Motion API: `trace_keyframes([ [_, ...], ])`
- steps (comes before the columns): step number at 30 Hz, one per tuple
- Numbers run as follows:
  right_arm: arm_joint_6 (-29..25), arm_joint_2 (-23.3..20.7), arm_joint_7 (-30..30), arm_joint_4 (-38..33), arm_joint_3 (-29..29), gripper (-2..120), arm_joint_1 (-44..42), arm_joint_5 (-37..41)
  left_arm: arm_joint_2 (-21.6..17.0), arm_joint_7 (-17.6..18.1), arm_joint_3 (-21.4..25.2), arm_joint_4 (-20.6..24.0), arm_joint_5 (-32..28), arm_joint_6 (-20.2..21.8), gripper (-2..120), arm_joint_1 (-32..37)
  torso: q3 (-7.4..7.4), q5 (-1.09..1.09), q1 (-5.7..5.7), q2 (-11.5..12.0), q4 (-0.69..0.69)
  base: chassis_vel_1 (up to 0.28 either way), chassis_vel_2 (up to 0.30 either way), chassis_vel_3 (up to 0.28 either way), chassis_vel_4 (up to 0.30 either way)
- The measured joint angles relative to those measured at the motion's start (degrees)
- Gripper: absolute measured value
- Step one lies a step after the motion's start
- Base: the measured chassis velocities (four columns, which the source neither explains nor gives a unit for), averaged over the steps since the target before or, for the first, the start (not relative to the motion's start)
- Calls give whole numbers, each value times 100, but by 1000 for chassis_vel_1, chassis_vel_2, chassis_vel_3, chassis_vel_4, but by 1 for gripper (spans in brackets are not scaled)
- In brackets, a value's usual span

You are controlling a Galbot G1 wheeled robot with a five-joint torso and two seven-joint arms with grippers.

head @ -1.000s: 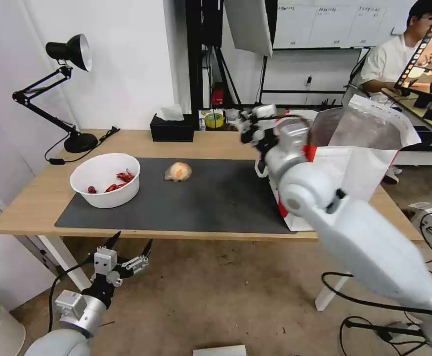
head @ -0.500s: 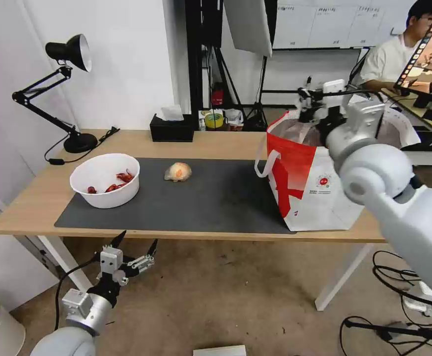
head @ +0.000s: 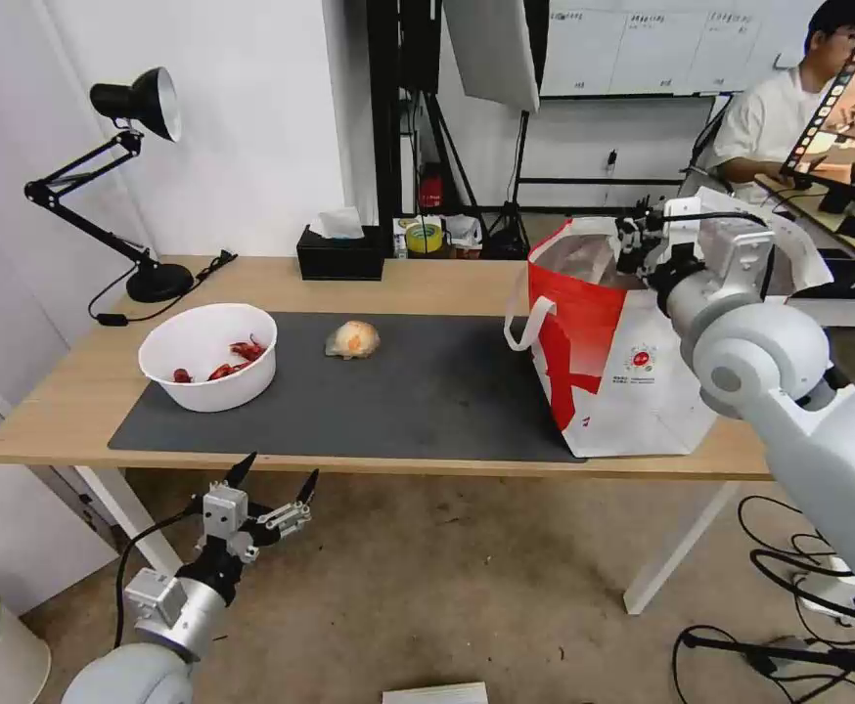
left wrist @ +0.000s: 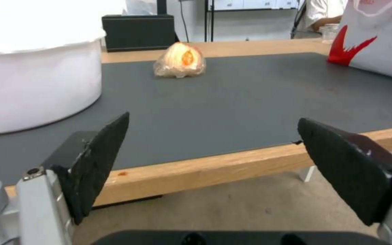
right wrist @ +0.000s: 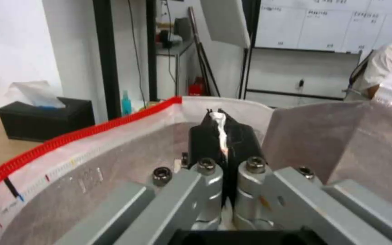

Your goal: Pick up the trash from the table and place it into the takeout bag.

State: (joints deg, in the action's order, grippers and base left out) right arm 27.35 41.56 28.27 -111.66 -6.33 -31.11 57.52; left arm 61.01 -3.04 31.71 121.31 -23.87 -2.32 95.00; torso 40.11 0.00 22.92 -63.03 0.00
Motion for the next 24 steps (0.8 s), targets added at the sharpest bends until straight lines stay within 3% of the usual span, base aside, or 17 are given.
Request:
trace_keyframes([
  [4, 1, -1, 26, -27, -51, 0, -70, 23, -2, -2, -27, -12, -2, 0, 100, -18, 0, 0, 0, 0, 0, 0, 0, 0, 0],
  [7, 1, -3, 50, -42, -70, 9, -97, 26, -2, -2, -35, -20, -2, -1, 100, -19, 0, 0, 0, 0, 0, 0, 0, 0, 0],
  [10, 1, -4, 70, -51, -88, 24, -111, 27, -13, -5, -39, -25, -2, -1, 100, -22, 0, 0, 0, 0, 0, 0, 0, 0, 0],
  [22, 4, -11, 71, -66, -100, 62, -76, 42, -35, -5, -27, -18, -6, -1, 100, -41, 0, 0, 0, 0, 0, 0, 0, 0, 0],
  [24, 21, -16, 69, -70, -100, 73, -49, 71, -36, -6, -12, -4, -8, 0, 100, -42, 0, 0, 0, 0, 0, 0, 0, 0, 0],
])
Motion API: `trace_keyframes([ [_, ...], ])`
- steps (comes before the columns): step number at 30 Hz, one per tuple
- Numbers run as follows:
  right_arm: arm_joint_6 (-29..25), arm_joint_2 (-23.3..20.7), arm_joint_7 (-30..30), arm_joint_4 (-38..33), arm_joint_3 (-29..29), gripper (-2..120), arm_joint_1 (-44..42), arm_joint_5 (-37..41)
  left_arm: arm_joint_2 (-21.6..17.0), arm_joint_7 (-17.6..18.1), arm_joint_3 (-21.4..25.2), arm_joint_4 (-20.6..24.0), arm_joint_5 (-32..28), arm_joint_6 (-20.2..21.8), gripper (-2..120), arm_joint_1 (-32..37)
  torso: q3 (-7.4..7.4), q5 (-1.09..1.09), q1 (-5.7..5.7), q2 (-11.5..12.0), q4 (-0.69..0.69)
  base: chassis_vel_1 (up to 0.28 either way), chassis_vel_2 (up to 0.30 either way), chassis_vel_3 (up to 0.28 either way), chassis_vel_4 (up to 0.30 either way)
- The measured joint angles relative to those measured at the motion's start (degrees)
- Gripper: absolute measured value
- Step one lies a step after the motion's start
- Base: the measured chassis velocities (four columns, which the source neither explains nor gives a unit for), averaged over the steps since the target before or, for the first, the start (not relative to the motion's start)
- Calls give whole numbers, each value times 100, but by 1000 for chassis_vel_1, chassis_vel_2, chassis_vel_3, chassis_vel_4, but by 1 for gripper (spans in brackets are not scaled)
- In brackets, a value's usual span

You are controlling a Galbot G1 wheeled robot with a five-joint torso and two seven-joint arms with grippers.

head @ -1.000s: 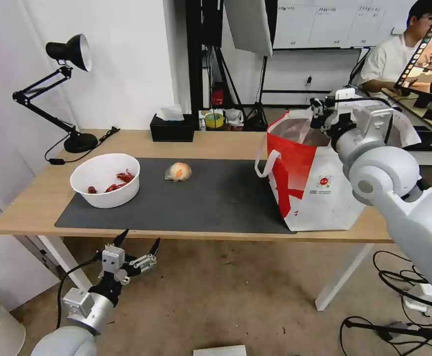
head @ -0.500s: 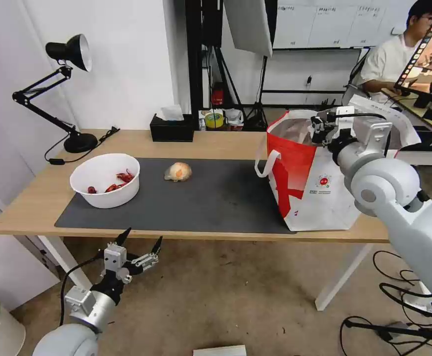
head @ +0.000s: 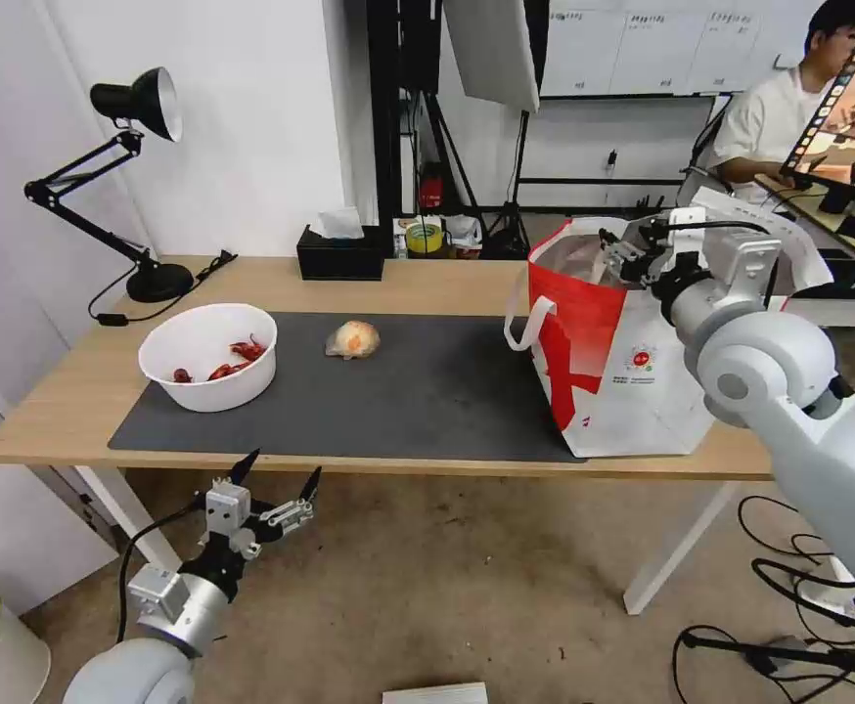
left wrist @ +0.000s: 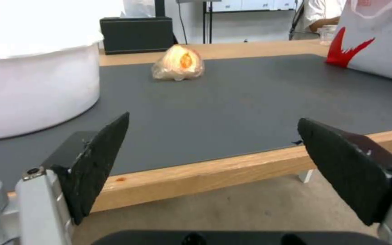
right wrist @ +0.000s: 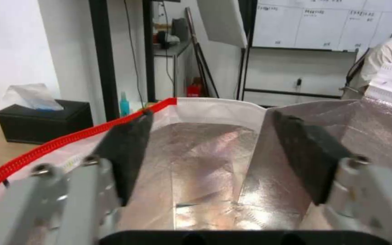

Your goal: Pick up the trash from the table and place it into the takeout bag.

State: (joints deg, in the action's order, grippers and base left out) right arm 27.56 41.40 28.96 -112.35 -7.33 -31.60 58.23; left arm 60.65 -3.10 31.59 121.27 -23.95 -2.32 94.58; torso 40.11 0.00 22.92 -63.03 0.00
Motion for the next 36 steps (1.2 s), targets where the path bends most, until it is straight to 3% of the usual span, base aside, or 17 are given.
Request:
trace_keyframes([
  [8, 22, -38, 0, -76, -68, 99, -86, 96, 29, -4, 20, 37, 3, 2, 100, 39, 0, 0, 0, 0, 0, 0, 0, 0, 0],
  [14, -241, -12, -229, -241, -80, 100, -114, 463, 43, -5, 41, 82, 14, 3, 100, 81, 0, 0, 0, 0, 0, 0, 0, 0, 0],
  [20, -729, 2, -1062, -673, 119, 100, -184, 723, 47, -5, 128, 130, 16, 3, 100, 135, 0, -1, 0, 0, 1, 0, 0, 0, 0],
  [27, -1029, -22, -1603, -1050, 353, 100, -606, 408, 63, -5, 202, 157, 11, 1, 100, 192, 0, 0, 0, 0, 1, 0, 0, 0, 0],
  [33, -1063, -65, -1795, -1388, 367, 100, -1669, -266, 86, -12, 275, 140, 2, -16, 100, 235, 0, 1, 0, 0, 0, 0, 0, 0, 0],
  [35, -1063, -65, -1795, -1388, 367, 100, -1669, -266, 86, -12, 275, 140, 2, -16, 100, 235, 0, 1, 0, 0, 0, 0, 0, 0, 0],
  [36, -1140, -64, -1791, -1486, 257, 100, -2207, -570, 95, -14, 290, 125, 1, -19, 100, 241, 0, 1, 0, 0, -1, 0, 0, 0, 0],
])
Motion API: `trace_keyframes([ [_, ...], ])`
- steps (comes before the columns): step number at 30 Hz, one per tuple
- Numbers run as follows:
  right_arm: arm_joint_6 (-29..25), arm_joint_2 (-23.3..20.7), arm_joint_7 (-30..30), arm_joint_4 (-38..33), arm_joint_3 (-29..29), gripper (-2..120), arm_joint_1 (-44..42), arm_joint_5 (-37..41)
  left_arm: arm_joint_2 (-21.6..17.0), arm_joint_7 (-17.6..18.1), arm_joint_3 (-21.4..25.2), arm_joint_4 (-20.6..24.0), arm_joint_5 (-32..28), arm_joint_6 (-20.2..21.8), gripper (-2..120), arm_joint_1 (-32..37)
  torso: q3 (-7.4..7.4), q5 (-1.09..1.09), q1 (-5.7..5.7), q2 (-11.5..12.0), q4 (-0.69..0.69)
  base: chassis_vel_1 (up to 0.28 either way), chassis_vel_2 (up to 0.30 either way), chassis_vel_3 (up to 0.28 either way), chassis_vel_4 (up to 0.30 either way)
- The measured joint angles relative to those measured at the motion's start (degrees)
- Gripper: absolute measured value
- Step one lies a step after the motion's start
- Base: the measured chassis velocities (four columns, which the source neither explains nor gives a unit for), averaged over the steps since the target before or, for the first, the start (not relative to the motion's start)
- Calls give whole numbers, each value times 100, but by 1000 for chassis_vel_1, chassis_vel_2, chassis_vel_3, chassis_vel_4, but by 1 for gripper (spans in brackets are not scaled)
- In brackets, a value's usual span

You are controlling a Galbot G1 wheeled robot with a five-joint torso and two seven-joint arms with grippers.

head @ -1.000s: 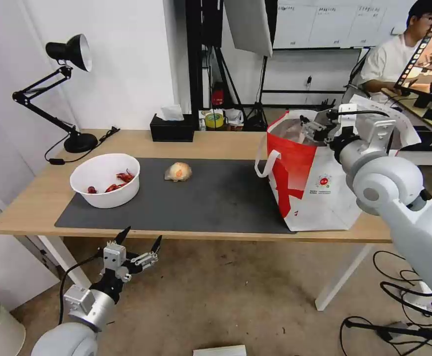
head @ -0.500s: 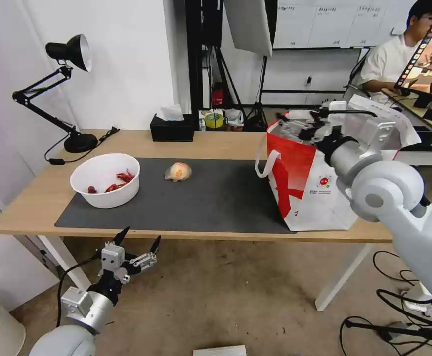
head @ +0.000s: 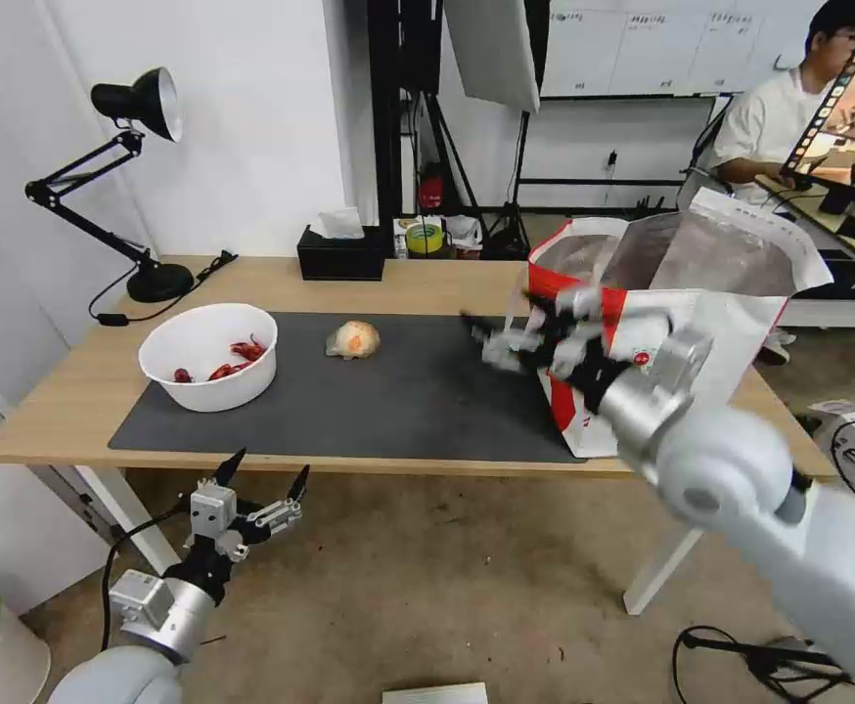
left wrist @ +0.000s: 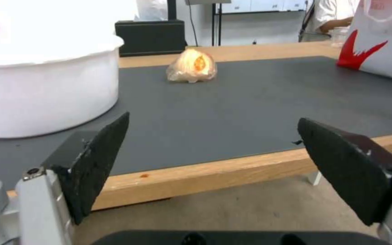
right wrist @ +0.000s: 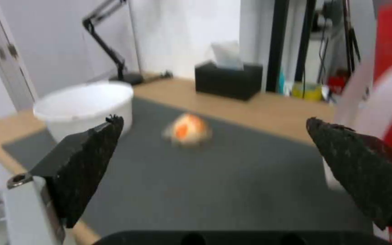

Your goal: Pick up the trash from the table and place it into the takeout bag.

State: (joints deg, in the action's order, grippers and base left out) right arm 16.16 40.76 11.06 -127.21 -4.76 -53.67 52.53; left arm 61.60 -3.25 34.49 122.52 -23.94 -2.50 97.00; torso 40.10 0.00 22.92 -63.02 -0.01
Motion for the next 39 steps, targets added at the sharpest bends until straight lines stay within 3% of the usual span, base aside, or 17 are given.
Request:
trace_keyframes([
  [11, -352, 268, 116, -76, -345, 100, -1544, -893, 93, -7, -34, -79, 12, -21, 100, -21, 0, 0, 1, -1, 0, 0, 0, 0, 0],
  [21, -999, 862, 427, 124, -354, 100, -2697, -1836, 139, -14, -67, -83, 41, -37, 100, 1, 0, -1, 1, 0, 1, 0, 0, 0, 0],
  [39, -1130, 1156, 515, 257, -341, 100, -3069, -2150, 148, -39, -96, -157, 82, -124, 100, 31, 0, -1, 0, 0, 1, 0, 0, 0, 0],
])
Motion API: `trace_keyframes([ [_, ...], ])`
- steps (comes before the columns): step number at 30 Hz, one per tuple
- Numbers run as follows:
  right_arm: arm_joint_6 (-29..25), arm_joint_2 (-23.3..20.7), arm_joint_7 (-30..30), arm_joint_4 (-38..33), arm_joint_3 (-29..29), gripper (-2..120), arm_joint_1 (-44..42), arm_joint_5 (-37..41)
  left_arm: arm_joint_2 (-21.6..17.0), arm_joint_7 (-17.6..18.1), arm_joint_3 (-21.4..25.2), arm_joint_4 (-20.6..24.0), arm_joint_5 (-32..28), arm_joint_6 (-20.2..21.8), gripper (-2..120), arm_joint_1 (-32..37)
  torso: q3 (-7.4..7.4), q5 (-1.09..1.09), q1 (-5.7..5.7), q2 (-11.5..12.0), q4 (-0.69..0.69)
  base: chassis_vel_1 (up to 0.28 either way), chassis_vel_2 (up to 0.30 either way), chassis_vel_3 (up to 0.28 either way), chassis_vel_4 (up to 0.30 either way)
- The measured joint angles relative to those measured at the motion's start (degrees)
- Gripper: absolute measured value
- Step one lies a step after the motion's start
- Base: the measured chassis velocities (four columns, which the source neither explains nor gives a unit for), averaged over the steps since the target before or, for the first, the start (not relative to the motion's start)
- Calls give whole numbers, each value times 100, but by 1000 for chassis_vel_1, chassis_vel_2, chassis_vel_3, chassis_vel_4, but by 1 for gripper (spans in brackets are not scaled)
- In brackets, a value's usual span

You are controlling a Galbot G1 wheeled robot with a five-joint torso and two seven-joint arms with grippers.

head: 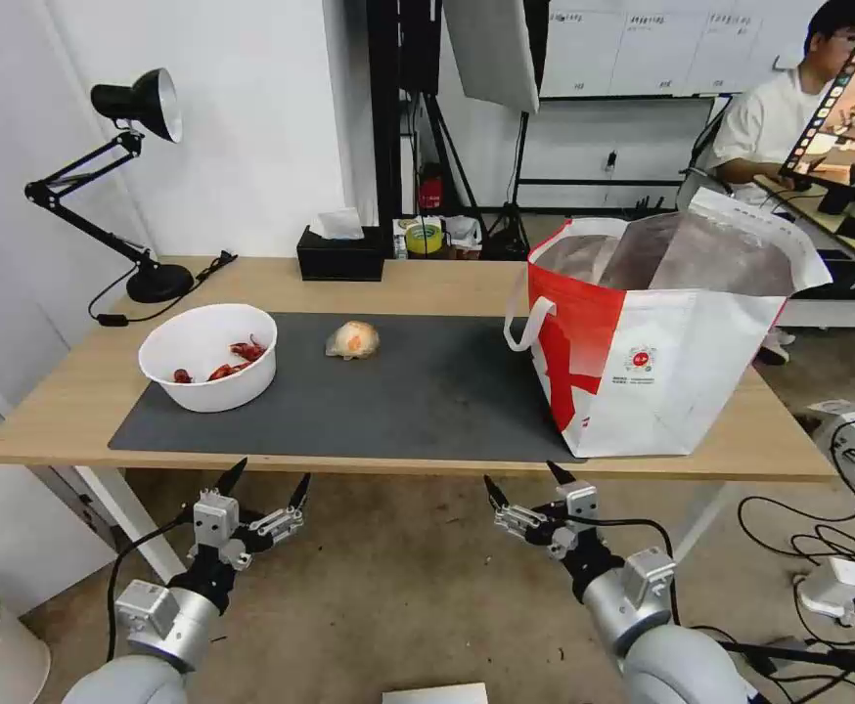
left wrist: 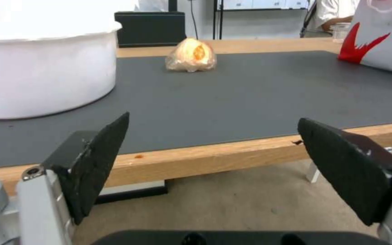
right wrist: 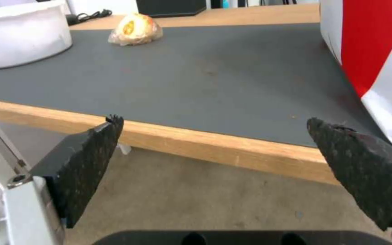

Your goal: Pick up the trash from the table and place it into the takeout bag.

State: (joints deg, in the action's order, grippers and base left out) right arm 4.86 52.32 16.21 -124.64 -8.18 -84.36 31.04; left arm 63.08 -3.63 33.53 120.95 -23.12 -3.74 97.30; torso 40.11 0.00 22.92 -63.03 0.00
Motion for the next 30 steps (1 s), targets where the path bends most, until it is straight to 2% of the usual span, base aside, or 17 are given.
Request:
trace_keyframes([
  [13, 33, 13, 5, 83, 44, 100, 132, 15, -18, 0, -9, -39, -1, -7, 100, -37, 0, 0, 0, 0, 0, 0, 0, 0, 0],
  [17, 123, -25, 11, 77, 194, 100, 458, 217, -27, 0, -10, -43, -5, -7, 100, -44, 0, 0, 0, 0, 0, 0, 0, 0, 0],
  [20, 144, -118, -69, 146, 408, 100, 939, 544, -40, 2, -11, -49, -12, -7, 100, -66, 0, 0, 0, 1, 0, 0, 0, 0, 0],
  [22, 144, -118, -69, 146, 408, 100, 939, 544, -40, 2, -11, -49, -12, -7, 100, -66, 0, 0, 0, 1, 0, 0, 0, 0, 0],
  [26, 191, -177, -123, 449, 914, 100, 1843, 836, -31, 8, -26, -62, -13, -7, 100, -64, 0, 0, 0, 1, -1, 0, 0, 0, 0],
  [30, 247, -52, -111, 866, 1493, 100, 2794, 1040, -24, 15, -7, -65, -11, -7, 100, -34, 1, -1, 0, 1, 1, 0, 0, 0, 0],
])
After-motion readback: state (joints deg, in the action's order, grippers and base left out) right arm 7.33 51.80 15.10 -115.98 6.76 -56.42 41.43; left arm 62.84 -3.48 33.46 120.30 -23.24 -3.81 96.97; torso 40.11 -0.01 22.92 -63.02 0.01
